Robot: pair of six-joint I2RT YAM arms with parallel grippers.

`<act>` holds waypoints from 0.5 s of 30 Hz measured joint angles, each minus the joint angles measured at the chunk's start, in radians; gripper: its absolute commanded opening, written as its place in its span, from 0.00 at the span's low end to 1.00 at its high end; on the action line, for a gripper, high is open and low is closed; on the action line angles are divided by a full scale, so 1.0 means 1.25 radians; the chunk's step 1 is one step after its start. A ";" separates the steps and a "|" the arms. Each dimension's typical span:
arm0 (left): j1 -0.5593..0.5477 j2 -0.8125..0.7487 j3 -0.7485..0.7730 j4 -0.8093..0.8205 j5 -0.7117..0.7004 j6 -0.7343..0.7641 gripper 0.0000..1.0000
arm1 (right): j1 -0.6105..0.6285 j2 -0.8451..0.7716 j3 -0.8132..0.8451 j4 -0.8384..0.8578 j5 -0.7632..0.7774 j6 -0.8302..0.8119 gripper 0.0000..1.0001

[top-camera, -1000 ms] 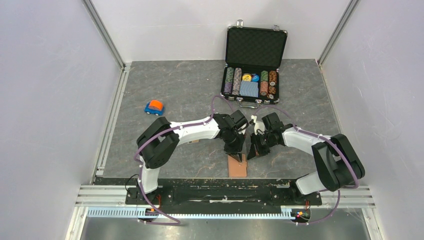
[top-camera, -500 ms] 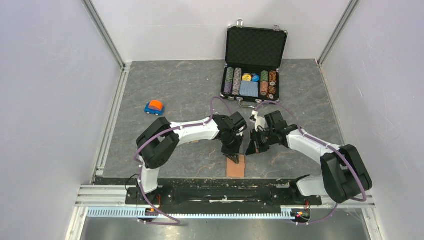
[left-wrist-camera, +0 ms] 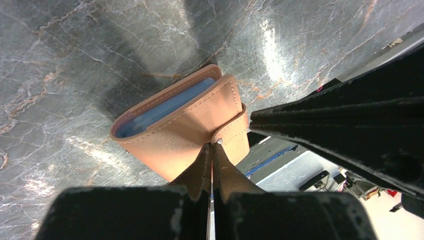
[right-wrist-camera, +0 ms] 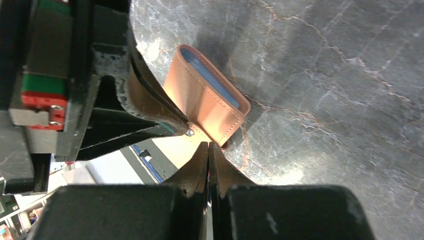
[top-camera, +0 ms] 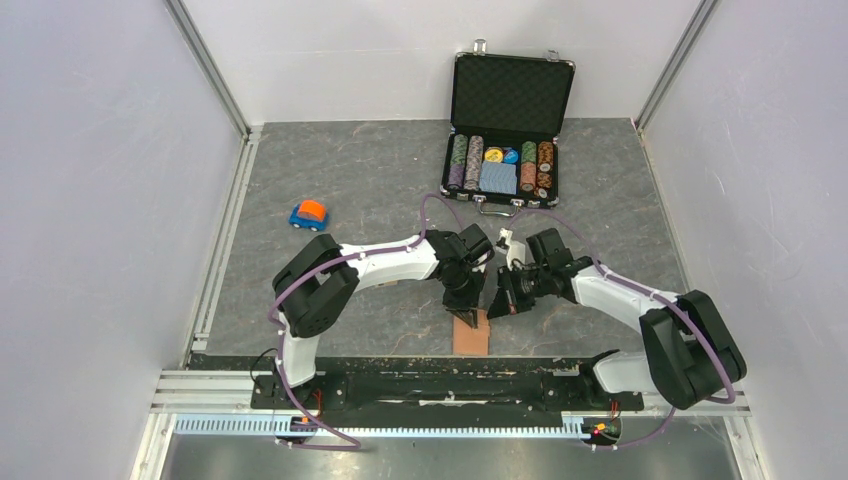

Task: Put the credit cards into the card holder
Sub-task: Close the card holder at the center of the board.

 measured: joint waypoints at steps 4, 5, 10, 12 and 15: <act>0.000 -0.005 0.000 0.001 0.005 0.000 0.02 | 0.015 -0.006 -0.006 0.019 -0.015 0.011 0.00; 0.000 -0.007 0.000 0.002 0.006 0.000 0.02 | 0.019 -0.007 -0.007 0.022 -0.016 0.013 0.00; -0.002 -0.012 0.000 0.003 0.008 0.000 0.02 | 0.031 -0.009 -0.012 0.036 -0.022 0.025 0.00; -0.002 -0.011 0.000 0.002 0.008 -0.001 0.02 | 0.033 -0.009 -0.013 0.038 -0.022 0.028 0.00; -0.002 -0.011 -0.003 0.003 0.008 0.000 0.02 | 0.037 -0.009 -0.017 0.045 -0.022 0.031 0.00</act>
